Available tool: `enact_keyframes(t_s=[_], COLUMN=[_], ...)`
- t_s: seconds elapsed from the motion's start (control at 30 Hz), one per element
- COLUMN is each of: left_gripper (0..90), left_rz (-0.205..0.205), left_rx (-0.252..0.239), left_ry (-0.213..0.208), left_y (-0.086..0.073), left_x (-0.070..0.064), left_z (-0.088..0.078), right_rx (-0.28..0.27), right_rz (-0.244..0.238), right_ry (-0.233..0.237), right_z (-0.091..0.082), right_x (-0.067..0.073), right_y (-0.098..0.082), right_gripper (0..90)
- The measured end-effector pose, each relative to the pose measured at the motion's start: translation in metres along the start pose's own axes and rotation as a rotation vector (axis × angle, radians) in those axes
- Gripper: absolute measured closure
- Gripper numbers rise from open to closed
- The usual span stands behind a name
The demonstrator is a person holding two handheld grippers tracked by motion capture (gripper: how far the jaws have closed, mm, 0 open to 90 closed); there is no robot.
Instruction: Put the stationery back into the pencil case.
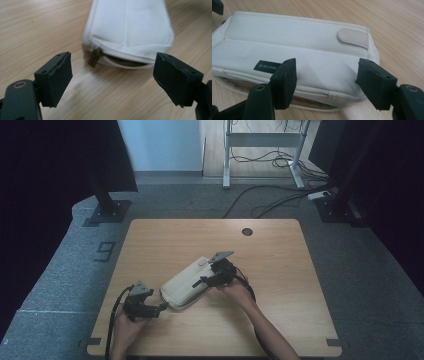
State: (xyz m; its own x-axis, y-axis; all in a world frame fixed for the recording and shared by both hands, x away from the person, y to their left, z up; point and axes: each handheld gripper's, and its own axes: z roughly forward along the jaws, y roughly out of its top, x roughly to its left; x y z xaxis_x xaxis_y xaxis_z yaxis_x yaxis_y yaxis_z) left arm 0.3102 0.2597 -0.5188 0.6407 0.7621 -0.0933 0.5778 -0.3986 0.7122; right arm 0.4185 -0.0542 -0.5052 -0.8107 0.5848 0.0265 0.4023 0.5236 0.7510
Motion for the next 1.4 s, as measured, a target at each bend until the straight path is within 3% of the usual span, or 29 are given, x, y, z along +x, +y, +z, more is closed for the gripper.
enact_keyframes(t_s=[0.17, 0.43, 0.7, 0.8, 0.93, 1.1, 1.2, 1.4], left_gripper=[15.8, 15.8, 16.8, 17.2, 16.3, 14.0, 13.4, 13.2], left_rz=[0.005, 0.013, 0.032, 0.018, 0.048, 0.042, 0.030, 0.025], left_rx=[0.039, 0.031, -0.003, 0.013, 0.061, 0.054, 0.050, 0.063], left_ry=[0.037, 0.054, 0.022, 0.020, 0.056, 0.014, 0.012, 0.062], left_y=[-0.001, 0.007, 0.023, 0.023, 0.020, 0.010, 0.004, -0.011], left_x=[0.001, 0.004, 0.000, 0.000, -0.004, -0.008, -0.006, -0.001], left_z=[0.013, 0.024, 0.045, 0.045, 0.042, 0.035, 0.030, 0.024], right_rx=[0.001, -0.001, -0.004, -0.009, -0.028, -0.027, -0.027, -0.031], right_rz=[0.002, -0.008, 0.013, 0.021, 0.036, 0.037, 0.035, 0.061], right_ry=[-0.006, -0.032, -0.048, -0.050, -0.044, -0.051, -0.061, -0.088], right_z=[-0.001, -0.013, -0.031, -0.039, -0.051, -0.064, -0.071, -0.086], right_x=[0.000, -0.003, -0.011, -0.013, -0.015, -0.015, -0.015, -0.017], right_y=[-0.001, -0.006, -0.021, -0.027, -0.036, -0.052, -0.063, -0.089], right_gripper=[31.6, 32.4, 32.3, 32.1, 29.9, 21.6, 15.2, 12.9])
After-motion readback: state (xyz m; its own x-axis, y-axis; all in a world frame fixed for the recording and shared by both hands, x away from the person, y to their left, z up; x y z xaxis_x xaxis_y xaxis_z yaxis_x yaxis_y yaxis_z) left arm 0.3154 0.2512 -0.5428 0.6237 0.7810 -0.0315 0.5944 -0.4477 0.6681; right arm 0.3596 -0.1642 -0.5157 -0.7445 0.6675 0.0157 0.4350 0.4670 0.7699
